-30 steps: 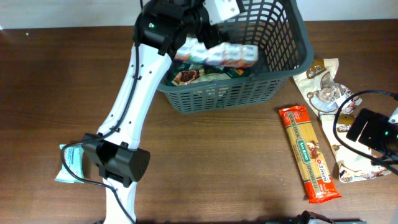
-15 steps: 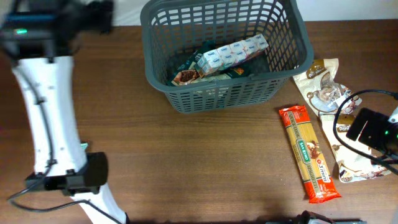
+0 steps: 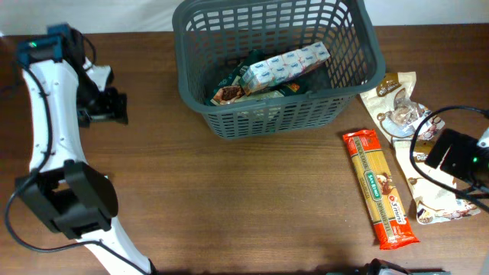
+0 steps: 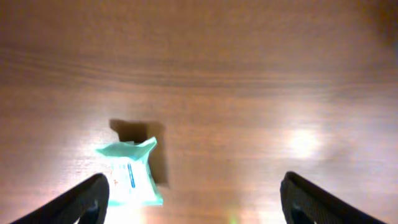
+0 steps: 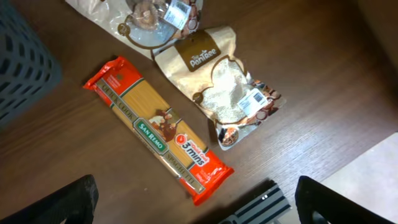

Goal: Pack container
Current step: 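Grasp the mint-green tissue pack with the left gripper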

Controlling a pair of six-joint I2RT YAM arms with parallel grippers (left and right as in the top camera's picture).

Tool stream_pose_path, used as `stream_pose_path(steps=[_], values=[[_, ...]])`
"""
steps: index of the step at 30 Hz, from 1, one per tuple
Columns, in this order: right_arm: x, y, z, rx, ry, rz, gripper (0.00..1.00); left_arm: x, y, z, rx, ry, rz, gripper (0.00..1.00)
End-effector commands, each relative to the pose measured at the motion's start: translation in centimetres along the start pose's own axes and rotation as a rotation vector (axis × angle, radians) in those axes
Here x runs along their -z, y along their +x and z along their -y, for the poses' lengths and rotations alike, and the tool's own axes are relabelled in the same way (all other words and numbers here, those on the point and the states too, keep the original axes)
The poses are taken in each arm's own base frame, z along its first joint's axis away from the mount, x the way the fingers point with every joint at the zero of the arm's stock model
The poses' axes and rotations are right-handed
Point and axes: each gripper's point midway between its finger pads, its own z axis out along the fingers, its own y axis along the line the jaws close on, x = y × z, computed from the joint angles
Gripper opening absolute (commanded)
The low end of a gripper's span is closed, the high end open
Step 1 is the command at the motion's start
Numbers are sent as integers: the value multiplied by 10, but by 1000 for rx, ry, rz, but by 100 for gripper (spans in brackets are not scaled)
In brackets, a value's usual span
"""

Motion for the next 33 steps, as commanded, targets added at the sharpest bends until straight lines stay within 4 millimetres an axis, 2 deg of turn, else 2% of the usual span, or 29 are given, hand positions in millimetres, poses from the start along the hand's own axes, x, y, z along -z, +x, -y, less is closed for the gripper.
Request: stream_pose_path(steps=[1,5,8,11,12,15,22,33], values=[[-2,-5,-5,-18,-26,-8,99,-37,17,-34,10,-69,-87,85],[-8,-6,-6,-15,-25,-30,99,-70,24,-76,112,-96,-69,85],[-13,-7,-7,-13,-21,-47,99,-88,25,-107,156,-104,-17,86],[-17,-8,-8,-11,-19,-62,99,-95,24,-131,157,-124,24,87],[-19,-9,-8,-10,-18,-67,99,-96,23,-136,146,-132,36,92],[-22,-9,-8,-9,-16,-80,99,-98,29,-148,124,-161,19,97],[-25,-11,-9,-9,-16,-81,99,-101,57,-130,239,-87,-92,98],[-38,-20,-12,-6,-12,-97,99,-91,103,-86,238,98,-292,95]])
